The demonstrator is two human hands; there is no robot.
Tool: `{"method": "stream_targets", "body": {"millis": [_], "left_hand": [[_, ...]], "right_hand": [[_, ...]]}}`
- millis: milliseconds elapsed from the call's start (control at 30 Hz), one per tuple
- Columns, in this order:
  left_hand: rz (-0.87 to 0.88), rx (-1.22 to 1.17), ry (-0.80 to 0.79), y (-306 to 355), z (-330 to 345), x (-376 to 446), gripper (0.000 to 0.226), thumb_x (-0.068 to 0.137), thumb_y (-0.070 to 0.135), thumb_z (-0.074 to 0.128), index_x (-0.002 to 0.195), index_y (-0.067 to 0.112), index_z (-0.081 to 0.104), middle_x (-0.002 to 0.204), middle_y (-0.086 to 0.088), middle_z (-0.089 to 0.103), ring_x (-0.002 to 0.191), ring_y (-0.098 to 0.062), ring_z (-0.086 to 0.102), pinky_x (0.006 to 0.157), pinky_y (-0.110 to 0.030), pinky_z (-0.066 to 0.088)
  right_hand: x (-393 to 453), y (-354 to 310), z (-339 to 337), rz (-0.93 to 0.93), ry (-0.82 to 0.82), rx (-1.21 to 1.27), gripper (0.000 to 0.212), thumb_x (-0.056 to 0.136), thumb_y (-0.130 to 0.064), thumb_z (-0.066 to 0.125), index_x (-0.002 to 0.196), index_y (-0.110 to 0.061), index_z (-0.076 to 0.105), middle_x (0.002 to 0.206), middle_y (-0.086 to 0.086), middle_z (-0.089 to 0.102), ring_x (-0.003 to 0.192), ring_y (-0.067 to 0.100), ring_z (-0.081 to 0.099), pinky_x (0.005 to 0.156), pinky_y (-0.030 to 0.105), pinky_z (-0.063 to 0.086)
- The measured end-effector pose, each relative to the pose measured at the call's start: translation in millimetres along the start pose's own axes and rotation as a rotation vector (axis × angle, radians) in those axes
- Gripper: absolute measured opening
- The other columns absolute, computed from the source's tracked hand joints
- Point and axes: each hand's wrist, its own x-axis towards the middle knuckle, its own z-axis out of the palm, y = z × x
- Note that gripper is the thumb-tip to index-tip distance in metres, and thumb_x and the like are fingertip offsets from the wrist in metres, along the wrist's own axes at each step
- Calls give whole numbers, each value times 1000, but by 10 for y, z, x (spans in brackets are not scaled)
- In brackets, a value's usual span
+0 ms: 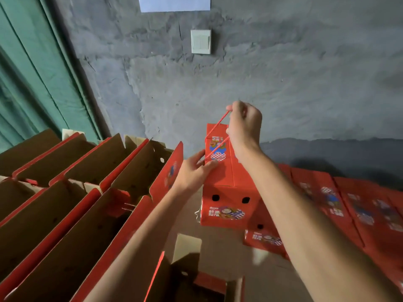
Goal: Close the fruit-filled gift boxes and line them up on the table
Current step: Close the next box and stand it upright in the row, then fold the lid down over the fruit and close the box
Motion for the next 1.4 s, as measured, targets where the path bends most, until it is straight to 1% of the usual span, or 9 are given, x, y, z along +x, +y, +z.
{"method": "stream_targets", "body": {"millis": [133,233,400,500,800,967,1100,1267,1400], "left_hand": [[-124,31,-21,-484,136,114,29,97,20,70,122,31,60,105,11,77,93,-11,76,75,-27,61],[-117,414,-25,-776,234,203,52,94,44,71,140,36,49,112,16,70,96,-1,72,80,-21,56],[-250,624,-108,-1161,382,264,115,69,85,65,161,38,14,146,-5,57,130,-30,56,92,-27,39],[-291,630,-110,-1246,401,337,131,54,93,66,161,38,12,146,-4,56,131,-30,56,94,-29,40],[-160,829,18,-1355,581,589,86,89,54,68,151,14,25,130,-19,63,111,-39,63,74,-36,42],[-119,979,-19,-1139,660,446,81,92,53,63,151,13,25,143,-14,48,124,-36,55,95,-47,50],[59,1055,-11,-799,615,1,78,93,46,62,157,20,24,154,-4,43,137,-26,46,104,-44,47],[126,1050,-20,-321,424,-978,47,97,30,59,142,24,47,139,0,57,125,-25,56,101,-42,48],[42,1055,-80,-249,209,-1967,40,94,37,56,133,31,53,132,8,58,120,-16,57,98,-32,47]], "right_hand": [[-83,530,-62,43,2,-43,29,98,-13,50,76,-14,69,60,-7,54,65,23,55,72,58,56],[-112,847,-148,104,-15,-64,31,98,-10,50,71,-13,64,60,0,56,64,27,56,67,52,53],[-273,1217,-303,98,-80,-179,28,97,-13,52,73,-9,65,60,9,62,57,20,57,51,21,41],[-246,1357,-304,118,-100,-163,27,98,-13,52,75,-7,64,60,5,60,59,21,57,54,27,42],[-203,1618,-241,137,-152,-19,26,104,-13,50,83,-3,60,63,4,61,57,11,60,56,24,47],[-363,1528,-495,69,-152,-295,24,103,-18,54,101,-1,72,95,9,77,90,22,71,83,37,55],[-820,1348,-826,-27,-57,-457,29,102,-24,58,83,-5,70,78,8,74,72,23,69,68,40,53],[-1489,1125,-1101,278,-441,-454,31,96,-34,65,82,-7,71,75,10,72,69,18,65,72,43,54],[-2091,1000,-1334,601,-850,-372,29,99,-42,62,83,-19,72,74,-6,73,69,8,67,62,23,50]]}}
